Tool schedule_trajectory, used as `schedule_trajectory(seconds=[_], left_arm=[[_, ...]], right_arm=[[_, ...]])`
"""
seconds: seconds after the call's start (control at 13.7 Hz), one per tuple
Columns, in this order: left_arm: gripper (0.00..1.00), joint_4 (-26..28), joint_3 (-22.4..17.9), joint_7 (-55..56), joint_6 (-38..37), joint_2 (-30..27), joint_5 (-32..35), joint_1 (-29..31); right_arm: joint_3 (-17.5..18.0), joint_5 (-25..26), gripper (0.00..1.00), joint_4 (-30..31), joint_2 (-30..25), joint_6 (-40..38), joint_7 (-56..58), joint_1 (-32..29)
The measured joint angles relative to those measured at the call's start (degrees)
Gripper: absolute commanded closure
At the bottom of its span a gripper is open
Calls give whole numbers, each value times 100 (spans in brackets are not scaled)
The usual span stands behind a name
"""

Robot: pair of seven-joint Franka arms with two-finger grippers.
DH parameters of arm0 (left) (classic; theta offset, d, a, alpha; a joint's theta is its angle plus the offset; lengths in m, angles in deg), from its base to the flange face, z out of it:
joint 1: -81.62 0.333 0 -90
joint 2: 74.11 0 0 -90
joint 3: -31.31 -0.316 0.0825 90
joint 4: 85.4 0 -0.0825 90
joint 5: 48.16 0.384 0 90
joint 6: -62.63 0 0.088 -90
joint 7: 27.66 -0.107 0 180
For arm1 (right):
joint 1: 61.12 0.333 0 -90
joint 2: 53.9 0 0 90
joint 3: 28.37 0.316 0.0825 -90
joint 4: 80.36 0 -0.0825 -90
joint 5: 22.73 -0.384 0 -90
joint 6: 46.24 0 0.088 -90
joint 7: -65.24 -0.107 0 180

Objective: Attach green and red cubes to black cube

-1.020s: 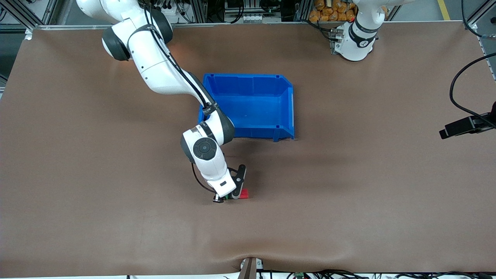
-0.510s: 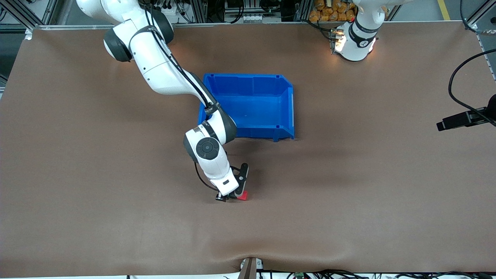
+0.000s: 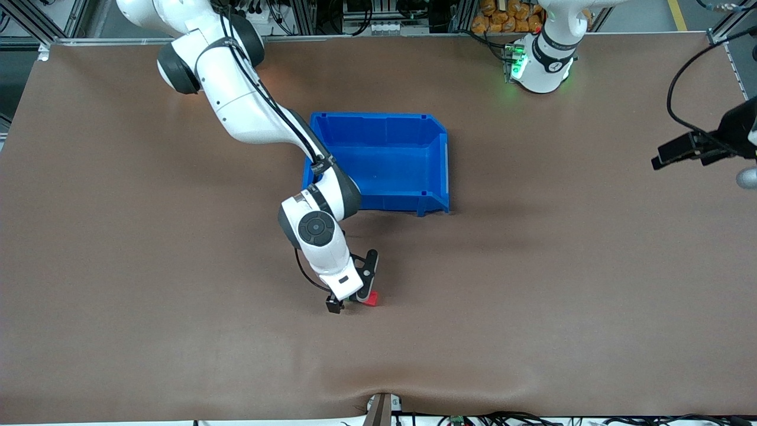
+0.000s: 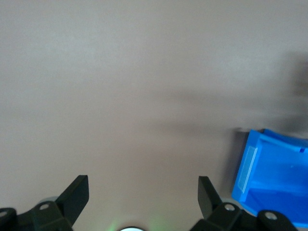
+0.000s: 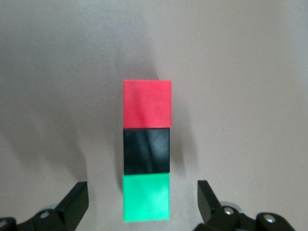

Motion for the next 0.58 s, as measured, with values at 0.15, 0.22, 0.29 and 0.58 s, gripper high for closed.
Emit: schedule_trajectory(seconds=[0.15,0.22,0.29,0.58], left_arm=[[0,25,-7,-20,92,-71,0,5],[0,-76,2,-20,134,-24,3,3],[0,-214,21,-20,133,48,72,-3],[0,-473,284,-16,121,175,343,-10]], right_arm=[[-1,-17,0,-57,-191,-327,-37,-3],[-11,-19,0,-65,-301,-429,-71,-21],[-31,-19,0,-75,-436,-562,-93,-73],[-96,-592,0,-102,-1135,-1389,-107,-830]])
